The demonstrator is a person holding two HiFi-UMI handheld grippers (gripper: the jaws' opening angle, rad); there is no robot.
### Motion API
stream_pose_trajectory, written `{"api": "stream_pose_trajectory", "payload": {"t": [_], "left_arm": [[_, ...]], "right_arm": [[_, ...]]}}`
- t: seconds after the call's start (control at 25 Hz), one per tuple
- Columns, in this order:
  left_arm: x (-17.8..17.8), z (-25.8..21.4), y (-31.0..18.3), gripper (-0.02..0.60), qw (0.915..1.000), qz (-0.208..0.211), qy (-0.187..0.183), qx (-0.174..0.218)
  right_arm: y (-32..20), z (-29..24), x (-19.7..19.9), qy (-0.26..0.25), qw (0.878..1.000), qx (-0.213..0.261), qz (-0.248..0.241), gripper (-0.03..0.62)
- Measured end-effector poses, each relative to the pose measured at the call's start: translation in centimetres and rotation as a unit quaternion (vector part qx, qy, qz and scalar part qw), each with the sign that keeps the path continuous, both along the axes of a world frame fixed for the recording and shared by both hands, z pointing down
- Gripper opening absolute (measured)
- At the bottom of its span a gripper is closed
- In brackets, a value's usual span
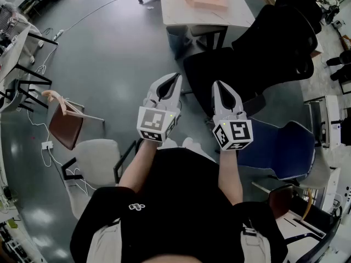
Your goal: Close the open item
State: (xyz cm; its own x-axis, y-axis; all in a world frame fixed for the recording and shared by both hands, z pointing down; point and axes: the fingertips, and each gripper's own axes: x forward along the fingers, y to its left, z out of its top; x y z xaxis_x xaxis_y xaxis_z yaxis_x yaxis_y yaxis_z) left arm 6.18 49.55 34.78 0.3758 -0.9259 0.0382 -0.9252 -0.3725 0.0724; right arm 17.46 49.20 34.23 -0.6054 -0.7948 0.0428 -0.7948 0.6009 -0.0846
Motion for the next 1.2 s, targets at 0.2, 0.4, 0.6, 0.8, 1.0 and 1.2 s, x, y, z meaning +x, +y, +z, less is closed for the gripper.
{"api": "stream_pose_trajectory", "payload": {"t": [0.2,0.4,0.6,0.8,1.0,1.2], "left_arm": [[-2.3,0.3,-0.2,0.002,0.9999,-0.015,0.003,-0.002],[-5.0,0.8,-0.2,0.002,0.9996,-0.025,0.007,-0.005],[-7.6,1.3,-0.5,0.002,0.9992,-0.028,0.024,-0.011],[-8.3,2.5,-1.4,0.002,0.9988,-0.02,0.039,-0.022],[-8.5,3.2,-4.8,0.002,0.9987,-0.013,0.043,-0.026],[-8.4,3.7,-11.5,0.002,0.9985,-0.005,0.042,-0.033]], "right_arm": [[-0.9,0.2,-1.3,-0.013,1.0,-0.001,-0.004,-0.009],[-2.3,0.5,-2.8,-0.029,0.999,-0.013,0.013,-0.009],[-2.2,0.1,-5.3,-0.023,1.0,-0.001,0.01,-0.009],[-2.8,0.9,-5.9,-0.011,1.0,-0.003,0.018,-0.009],[-6.1,1.1,-5.6,-0.009,1.0,0.001,0.026,-0.009],[-12.9,1.9,-4.8,-0.016,0.999,-0.006,0.037,-0.009]]}}
